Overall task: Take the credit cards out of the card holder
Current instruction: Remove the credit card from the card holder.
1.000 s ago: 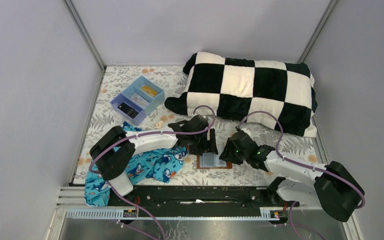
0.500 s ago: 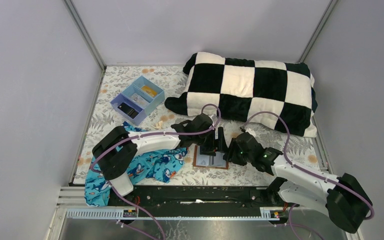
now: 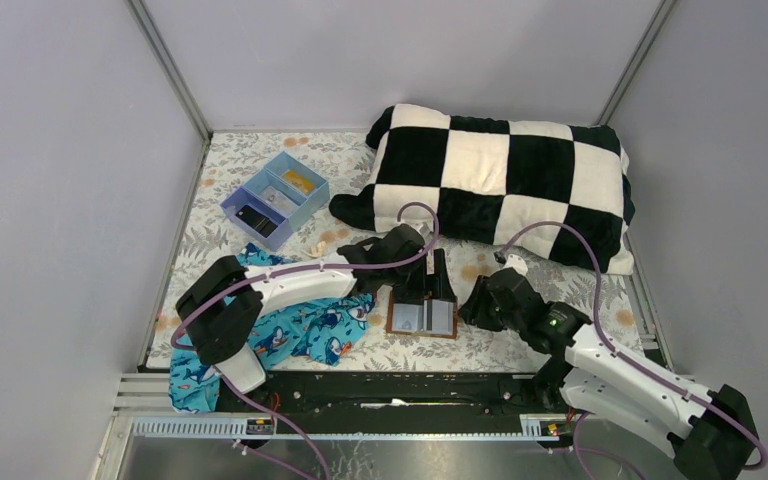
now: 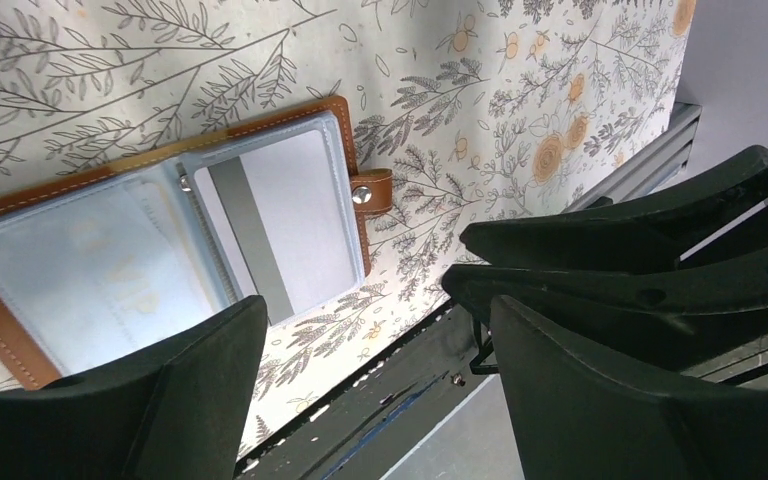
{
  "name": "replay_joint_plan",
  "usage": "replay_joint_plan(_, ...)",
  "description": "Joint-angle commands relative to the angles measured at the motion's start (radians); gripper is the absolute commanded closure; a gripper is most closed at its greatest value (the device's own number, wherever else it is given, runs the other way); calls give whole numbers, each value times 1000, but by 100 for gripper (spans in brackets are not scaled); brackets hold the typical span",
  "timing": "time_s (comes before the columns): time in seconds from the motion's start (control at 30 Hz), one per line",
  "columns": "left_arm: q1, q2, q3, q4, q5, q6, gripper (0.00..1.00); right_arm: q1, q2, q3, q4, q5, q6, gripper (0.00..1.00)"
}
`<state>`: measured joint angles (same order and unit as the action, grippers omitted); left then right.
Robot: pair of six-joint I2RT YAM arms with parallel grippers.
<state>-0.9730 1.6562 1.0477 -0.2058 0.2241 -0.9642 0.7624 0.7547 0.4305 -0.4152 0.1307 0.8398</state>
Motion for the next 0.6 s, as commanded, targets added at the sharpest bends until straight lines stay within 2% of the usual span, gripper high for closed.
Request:
replay_joint_plan(0.0,9,-41,9,-20,-45,33,15,6,83,37,133,-57,-20,58)
replay_joint_plan(0.23,27,-39,-53,30,-33,13,27,6,302,70,281,-113,-45,63)
replay_joint_plan(0.4,41,-35,-102,86,7,-5,31,6,359,70,305,-98,-39,65)
replay_joint_plan(0.57,53,-33,-138,120,22,-19,39,7,381,55,327,-87,-33,68)
